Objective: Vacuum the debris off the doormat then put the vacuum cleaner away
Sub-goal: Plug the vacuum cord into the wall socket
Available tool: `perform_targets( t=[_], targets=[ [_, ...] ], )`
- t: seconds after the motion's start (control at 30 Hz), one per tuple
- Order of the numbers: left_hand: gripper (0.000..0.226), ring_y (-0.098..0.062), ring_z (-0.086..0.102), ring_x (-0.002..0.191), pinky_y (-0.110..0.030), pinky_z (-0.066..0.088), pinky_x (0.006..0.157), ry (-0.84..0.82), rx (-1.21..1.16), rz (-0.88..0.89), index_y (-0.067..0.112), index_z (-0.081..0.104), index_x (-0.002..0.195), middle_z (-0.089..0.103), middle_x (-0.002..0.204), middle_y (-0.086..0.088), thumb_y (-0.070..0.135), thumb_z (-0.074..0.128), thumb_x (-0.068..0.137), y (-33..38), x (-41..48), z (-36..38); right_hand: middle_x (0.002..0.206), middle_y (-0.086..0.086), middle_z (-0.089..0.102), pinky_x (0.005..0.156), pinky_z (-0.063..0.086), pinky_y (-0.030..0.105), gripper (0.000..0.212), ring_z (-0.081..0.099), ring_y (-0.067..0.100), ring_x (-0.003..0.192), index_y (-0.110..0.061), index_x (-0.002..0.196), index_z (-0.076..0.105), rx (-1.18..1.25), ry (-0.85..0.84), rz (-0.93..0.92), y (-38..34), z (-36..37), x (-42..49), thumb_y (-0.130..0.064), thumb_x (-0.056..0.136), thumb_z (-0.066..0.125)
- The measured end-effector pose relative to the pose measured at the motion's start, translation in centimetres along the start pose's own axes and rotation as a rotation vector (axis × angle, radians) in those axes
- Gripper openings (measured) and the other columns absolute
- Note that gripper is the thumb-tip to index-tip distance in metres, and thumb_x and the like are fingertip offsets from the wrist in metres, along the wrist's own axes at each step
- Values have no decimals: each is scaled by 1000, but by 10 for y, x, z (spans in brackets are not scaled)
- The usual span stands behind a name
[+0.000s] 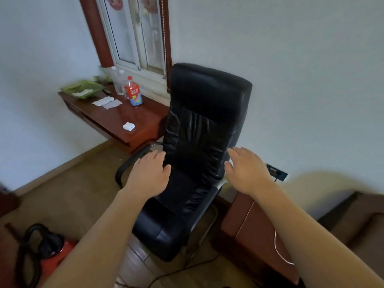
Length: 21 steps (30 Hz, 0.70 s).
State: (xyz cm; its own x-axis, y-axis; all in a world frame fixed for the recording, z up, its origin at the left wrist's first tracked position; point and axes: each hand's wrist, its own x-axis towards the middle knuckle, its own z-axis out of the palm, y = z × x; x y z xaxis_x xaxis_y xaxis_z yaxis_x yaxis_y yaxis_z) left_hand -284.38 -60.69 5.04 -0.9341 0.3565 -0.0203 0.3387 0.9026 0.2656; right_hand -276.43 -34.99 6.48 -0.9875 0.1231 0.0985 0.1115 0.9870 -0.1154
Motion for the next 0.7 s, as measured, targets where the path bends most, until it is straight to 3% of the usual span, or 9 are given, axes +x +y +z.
perform_targets(
  t=[0.47,0.6,0.7],
  targets=[
    [49,-25,36,146,-42,26,121,120,-30,-399,16,41,151,44,155,-6,37,39,108,-39,-85,-30,150,6,48,119,30,42,51,40,26,140,-9,149,42,16,-55,-405,-73,8,37,-35,105,35],
    [57,-24,22,155,-44,17,127,126,-44,-514,18,28,159,27,167,-7,40,38,108,-49,-112,-25,139,9,56,114,36,44,45,48,28,131,-6,139,51,45,-59,-516,-91,14,41,-32,104,39],
    [57,-24,21,155,-44,16,126,146,-35,-595,18,27,160,26,168,-6,40,38,108,-56,-136,-22,133,8,59,110,40,44,44,51,27,125,-6,137,53,83,-83,-608,-109,21,38,-31,103,40]
  ],
)
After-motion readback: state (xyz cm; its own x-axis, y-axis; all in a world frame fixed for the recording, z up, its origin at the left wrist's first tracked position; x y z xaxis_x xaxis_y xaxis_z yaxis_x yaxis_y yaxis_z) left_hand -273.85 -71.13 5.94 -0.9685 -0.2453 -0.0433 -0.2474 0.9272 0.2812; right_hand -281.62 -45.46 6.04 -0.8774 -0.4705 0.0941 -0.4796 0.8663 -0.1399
